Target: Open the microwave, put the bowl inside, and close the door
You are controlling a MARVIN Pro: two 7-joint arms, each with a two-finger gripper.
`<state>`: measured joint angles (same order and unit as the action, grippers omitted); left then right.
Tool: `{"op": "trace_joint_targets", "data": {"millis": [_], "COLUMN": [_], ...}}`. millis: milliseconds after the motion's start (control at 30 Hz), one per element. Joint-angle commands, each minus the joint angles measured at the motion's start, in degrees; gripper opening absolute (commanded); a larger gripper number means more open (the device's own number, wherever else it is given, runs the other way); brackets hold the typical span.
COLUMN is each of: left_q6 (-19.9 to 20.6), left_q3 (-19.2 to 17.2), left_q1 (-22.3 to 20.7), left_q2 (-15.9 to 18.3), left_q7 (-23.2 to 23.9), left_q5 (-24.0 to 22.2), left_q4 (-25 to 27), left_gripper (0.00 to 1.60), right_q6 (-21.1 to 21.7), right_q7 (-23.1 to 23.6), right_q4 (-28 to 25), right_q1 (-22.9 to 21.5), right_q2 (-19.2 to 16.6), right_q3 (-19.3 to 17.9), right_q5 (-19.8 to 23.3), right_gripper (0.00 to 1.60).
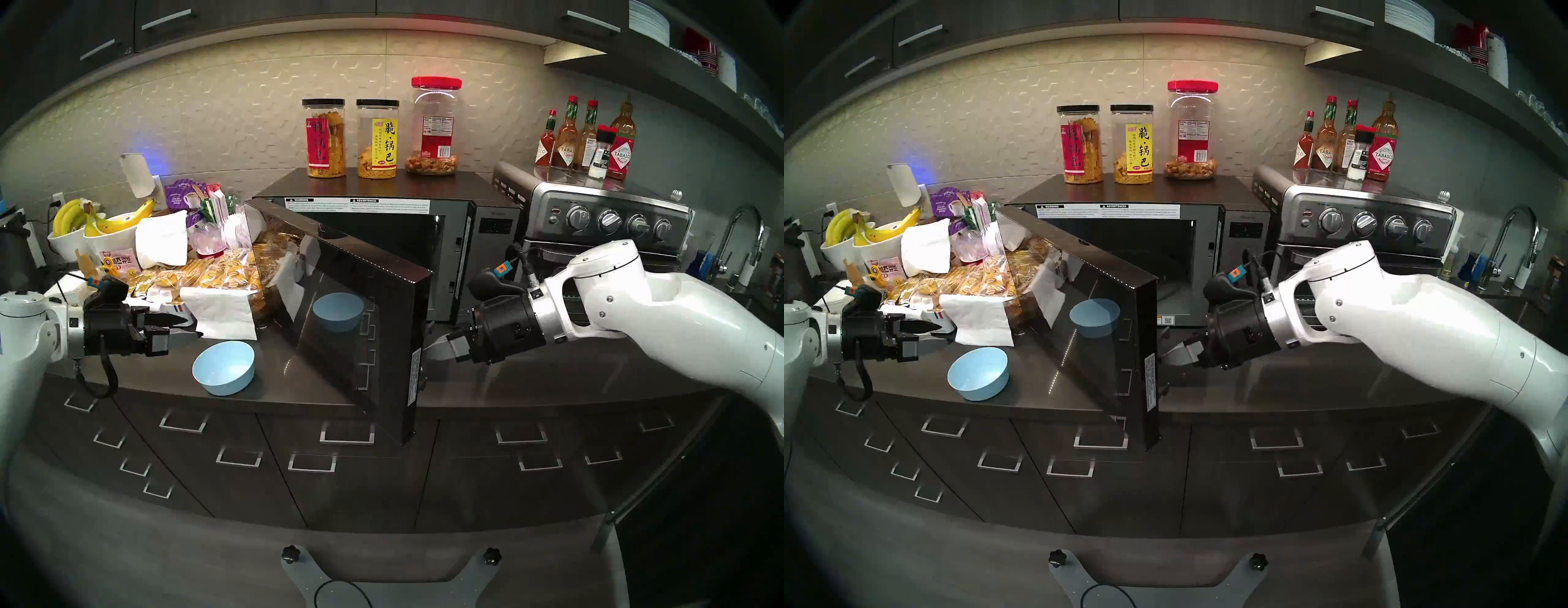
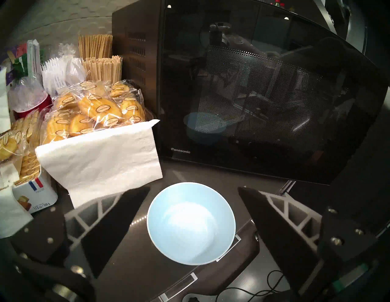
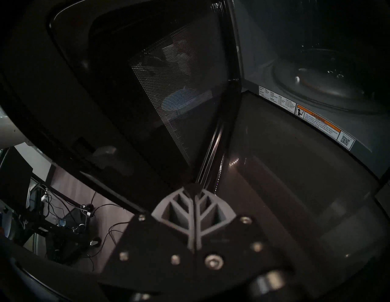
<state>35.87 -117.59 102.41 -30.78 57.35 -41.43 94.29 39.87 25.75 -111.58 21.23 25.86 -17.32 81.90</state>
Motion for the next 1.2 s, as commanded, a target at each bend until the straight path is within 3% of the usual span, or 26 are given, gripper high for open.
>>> {"op": "trace_joint_targets", "data": {"millis": [0,300,533,833,1167], "left_q6": [0.0,0.0,0.0,0.0,0.0], "left_q3": [-0.9,-0.9,-0.8,-0.9,-0.8], "left_q1": [-0.3,-0.3,-0.4,-0.4,-0.4], "left_q2": [0.2,0.2,0.3,0.3,0.3], "left_q7": [0.0,0.0,0.0,0.0,0.0], "left_q5": [-0.1,-0.1,-0.1,-0.1,-0.1], "left_q4": [0.4,0.3,0.3,0.3,0.3], "left_gripper": [1.60,1.60,1.60,1.60,1.60], "right_q6": [-0.5,1.5,2.3,2.1,1.7], "right_q7": [0.8,4.2,4.8,1.9,-3.5], "right_q4": [-0.8,-2.3,-7.0,-12.8,-15.0], "right_q1": [-0.6,-0.7,0.7,2.3,3.0], "right_q2": [0.6,1.0,1.6,2.8,8.6], "right_q3": [-0.8,-0.7,0.6,1.9,2.7], "right_q5": [0.7,2.8,3.2,3.1,3.7], "right_gripper": [0.00,0.00,0.00,0.00,0.00]}}
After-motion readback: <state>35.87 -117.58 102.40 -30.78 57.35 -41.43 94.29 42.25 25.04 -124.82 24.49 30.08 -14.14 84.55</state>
